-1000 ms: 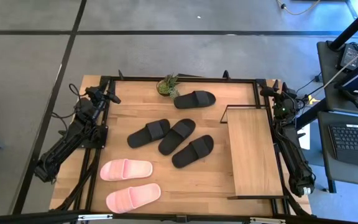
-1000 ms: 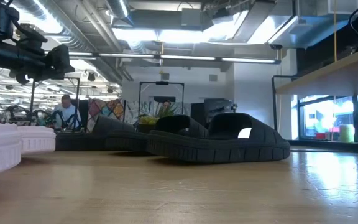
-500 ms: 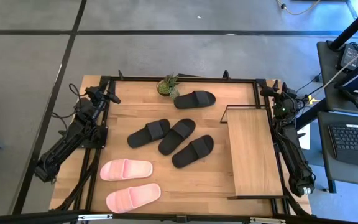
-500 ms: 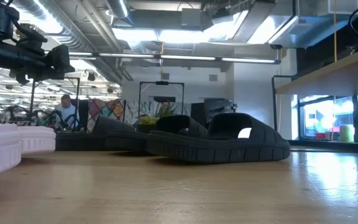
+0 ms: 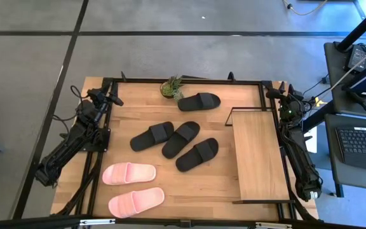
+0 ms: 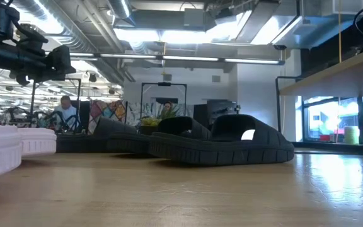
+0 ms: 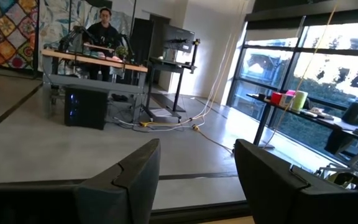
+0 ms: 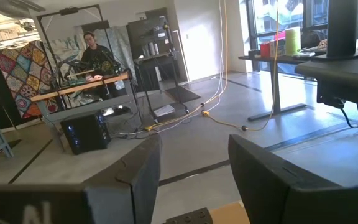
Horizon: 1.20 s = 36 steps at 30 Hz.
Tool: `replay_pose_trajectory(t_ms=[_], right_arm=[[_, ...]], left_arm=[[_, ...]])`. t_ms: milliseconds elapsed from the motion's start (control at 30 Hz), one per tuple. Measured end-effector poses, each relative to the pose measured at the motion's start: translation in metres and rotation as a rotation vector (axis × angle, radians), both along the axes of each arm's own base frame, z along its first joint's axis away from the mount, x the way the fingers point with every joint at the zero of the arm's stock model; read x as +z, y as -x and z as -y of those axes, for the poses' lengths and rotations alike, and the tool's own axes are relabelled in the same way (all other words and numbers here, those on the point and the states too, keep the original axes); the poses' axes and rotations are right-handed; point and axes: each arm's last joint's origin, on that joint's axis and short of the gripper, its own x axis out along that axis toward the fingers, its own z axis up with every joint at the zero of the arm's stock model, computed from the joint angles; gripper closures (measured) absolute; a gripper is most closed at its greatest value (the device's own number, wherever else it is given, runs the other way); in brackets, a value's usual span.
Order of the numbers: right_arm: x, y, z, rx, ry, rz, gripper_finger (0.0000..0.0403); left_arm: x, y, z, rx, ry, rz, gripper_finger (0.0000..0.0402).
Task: Pick and place slides into the shelf
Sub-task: Put the black slides under the shelf
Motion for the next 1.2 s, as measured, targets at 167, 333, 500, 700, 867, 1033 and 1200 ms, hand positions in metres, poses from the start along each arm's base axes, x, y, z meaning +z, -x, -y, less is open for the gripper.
replay_pose_trajectory(t_ms=[167, 333, 500, 700, 867, 1033, 1200], right_arm=[[0.0, 0.0, 0.0, 0.0, 0.0, -0.001, 0.0215], [0.0, 0.0, 0.0, 0.0, 0.0, -0.001, 0.0215], [0.0, 0.0, 0.0, 0.0, 0.0, -0.002, 0.0215], [0.0, 0.0, 0.0, 0.0, 0.0, -0.001, 0.0215], [0.0, 0.0, 0.0, 0.0, 0.001, 0.002, 0.0215], [0.0, 0.0, 0.0, 0.001, 0.001, 0.004, 0.0215], [0.0, 0.0, 0.0, 0.002, 0.006, 0.03, 0.0215]], left_arm=[[0.0, 0.0, 0.0, -0.005, 0.015, 0.046, 0.0203], [0.001, -0.001, 0.001, -0.057, 0.009, 0.047, 0.0203], [0.008, -0.005, 0.003, -0.207, -0.066, 0.067, 0.0203], [0.023, -0.007, 0.009, -0.358, -0.122, 0.07, 0.0203], [0.05, -0.008, 0.015, -0.388, -0.219, 0.005, 0.0203], [0.082, -0.01, 0.018, -0.404, -0.294, -0.066, 0.0203], [0.101, -0.024, 0.011, -0.475, -0.263, -0.112, 0.0203]])
